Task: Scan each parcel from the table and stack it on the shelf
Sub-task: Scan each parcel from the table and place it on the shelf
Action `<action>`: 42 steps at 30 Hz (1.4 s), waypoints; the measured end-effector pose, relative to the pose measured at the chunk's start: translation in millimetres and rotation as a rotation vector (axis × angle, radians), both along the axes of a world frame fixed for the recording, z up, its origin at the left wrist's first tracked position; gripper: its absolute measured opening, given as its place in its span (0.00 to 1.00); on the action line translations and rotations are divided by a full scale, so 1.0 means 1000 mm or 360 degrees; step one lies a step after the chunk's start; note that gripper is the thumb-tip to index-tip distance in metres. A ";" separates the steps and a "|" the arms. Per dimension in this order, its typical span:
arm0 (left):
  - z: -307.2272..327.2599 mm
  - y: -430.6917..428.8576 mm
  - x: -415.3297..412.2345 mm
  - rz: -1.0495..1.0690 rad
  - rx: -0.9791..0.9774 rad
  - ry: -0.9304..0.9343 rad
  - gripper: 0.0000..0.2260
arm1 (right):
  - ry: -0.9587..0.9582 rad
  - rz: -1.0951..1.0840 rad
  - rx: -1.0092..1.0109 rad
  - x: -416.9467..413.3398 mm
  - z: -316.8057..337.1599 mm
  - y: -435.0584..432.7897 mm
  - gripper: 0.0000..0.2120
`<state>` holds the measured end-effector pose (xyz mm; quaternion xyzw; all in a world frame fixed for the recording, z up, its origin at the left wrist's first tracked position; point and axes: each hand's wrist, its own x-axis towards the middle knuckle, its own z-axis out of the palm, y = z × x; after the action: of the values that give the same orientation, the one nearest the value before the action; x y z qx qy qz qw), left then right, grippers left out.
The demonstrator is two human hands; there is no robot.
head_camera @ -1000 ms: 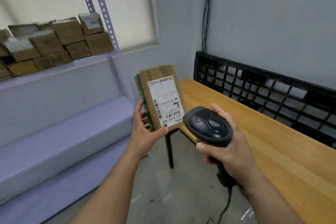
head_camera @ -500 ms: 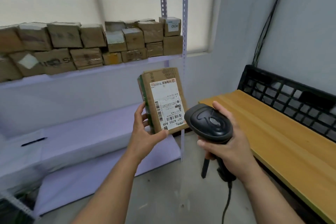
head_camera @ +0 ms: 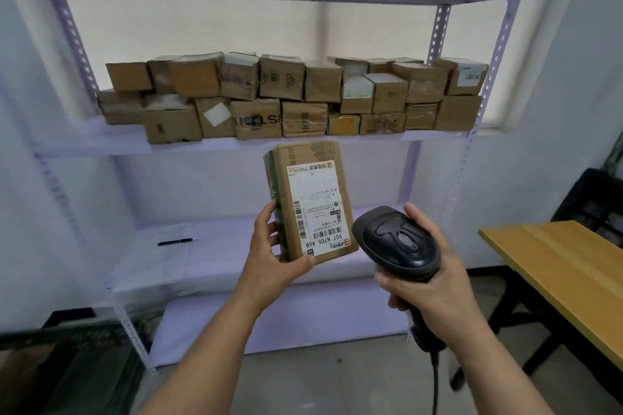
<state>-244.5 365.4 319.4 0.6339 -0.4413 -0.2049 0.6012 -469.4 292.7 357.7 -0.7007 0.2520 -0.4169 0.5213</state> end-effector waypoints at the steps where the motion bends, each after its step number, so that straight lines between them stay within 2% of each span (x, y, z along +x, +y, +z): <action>1: 0.001 0.003 0.011 0.0034 -0.0005 0.0007 0.42 | 0.0009 0.0046 0.0002 0.012 0.001 -0.001 0.44; 17: 0.055 0.014 0.161 0.0667 -0.0145 -0.0163 0.40 | -0.0068 0.0539 -0.0171 0.179 0.032 -0.067 0.46; 25: 0.067 0.040 0.227 0.0929 -0.0150 -0.0149 0.42 | -0.0039 0.0628 -0.0168 0.233 0.028 -0.071 0.46; 31: 0.073 0.051 0.297 0.0951 -0.0124 -0.0115 0.38 | -0.0017 0.0536 -0.0160 0.281 0.026 -0.058 0.46; 35: 0.080 0.053 0.343 0.0887 -0.0068 -0.0064 0.41 | 0.0001 0.0484 -0.0136 0.320 0.029 -0.043 0.46; 39: 0.089 0.047 0.393 0.0817 -0.0039 -0.0011 0.39 | 0.0032 0.0440 -0.0153 0.360 0.034 -0.031 0.45; 42: 0.093 0.037 0.428 0.0800 0.0021 -0.0065 0.33 | 0.0036 0.0404 -0.0154 0.385 0.033 -0.026 0.46</action>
<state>183.7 402.6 412.8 0.7316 -0.2806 -0.0389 0.6201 -84.1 267.0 391.1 -0.7559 0.1468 -0.3515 0.5324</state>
